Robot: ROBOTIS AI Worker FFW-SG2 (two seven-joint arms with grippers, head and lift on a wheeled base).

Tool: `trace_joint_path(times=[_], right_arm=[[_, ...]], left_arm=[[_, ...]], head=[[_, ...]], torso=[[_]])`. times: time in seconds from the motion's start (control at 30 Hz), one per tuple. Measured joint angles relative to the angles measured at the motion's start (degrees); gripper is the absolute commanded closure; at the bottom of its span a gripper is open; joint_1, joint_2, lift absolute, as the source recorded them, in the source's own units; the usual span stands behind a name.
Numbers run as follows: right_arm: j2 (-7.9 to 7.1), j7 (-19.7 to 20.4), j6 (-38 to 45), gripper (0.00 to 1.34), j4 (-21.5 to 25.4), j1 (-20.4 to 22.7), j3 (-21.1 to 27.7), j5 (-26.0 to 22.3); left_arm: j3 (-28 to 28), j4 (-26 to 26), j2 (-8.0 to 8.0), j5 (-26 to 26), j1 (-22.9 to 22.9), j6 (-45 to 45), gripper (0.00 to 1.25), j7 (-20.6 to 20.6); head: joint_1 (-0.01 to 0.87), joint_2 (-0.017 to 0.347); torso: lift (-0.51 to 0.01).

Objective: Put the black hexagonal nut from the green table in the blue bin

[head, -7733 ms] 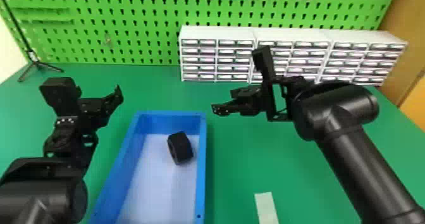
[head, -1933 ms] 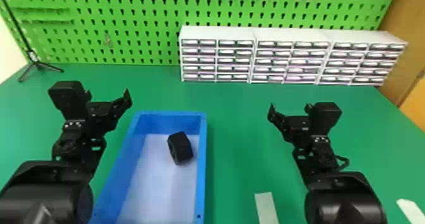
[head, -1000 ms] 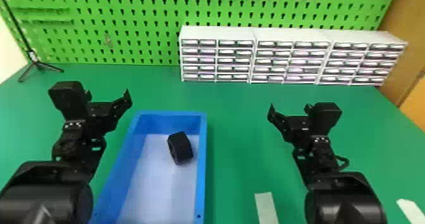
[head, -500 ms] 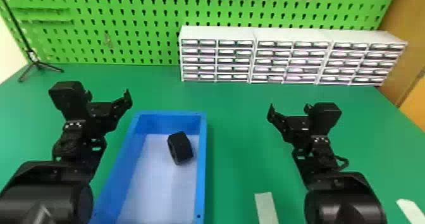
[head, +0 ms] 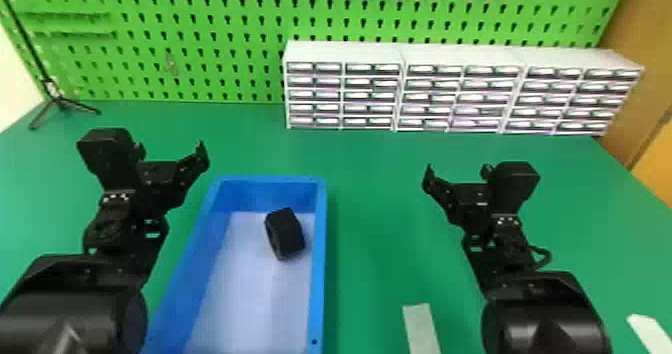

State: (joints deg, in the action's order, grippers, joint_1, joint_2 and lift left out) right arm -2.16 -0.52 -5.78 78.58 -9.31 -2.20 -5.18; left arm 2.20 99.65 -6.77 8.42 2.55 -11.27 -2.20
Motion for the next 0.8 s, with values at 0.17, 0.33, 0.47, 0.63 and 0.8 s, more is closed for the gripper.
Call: trace_joint_path(times=[0.17,0.33,0.47,0.63,0.8], right_arm=[[-0.1,0.0,0.1,0.14,0.0,-0.1,-0.1,-0.1],[-0.2,0.0,0.1,0.14,0.0,-0.1,-0.3,-0.2],[-0.21,0.0,0.2,0.14,0.0,-0.2,-0.3,-0.2],[-0.28,0.0,0.3,0.14,0.0,-0.2,-0.3,-0.2],[-0.3,0.0,0.3,0.14,0.0,-0.2,-0.3,-0.2]], left_arm=[[0.0,0.0,0.0,0.0,0.0,0.0,0.22,-0.1],[0.0,0.0,0.0,-0.1,0.0,0.0,0.22,-0.1],[0.0,0.0,0.0,-0.1,0.1,0.0,0.22,-0.1],[0.0,0.0,0.0,-0.1,0.1,0.0,0.22,-0.1],[0.0,0.0,0.0,-0.1,0.1,0.0,0.22,-0.1]], head=[[0.683,0.028],[0.683,0.028],[0.683,0.028],[0.683,0.028],[0.683,0.028]], torso=[[-0.096],[-0.096],[-0.096],[-0.096],[-0.096]])
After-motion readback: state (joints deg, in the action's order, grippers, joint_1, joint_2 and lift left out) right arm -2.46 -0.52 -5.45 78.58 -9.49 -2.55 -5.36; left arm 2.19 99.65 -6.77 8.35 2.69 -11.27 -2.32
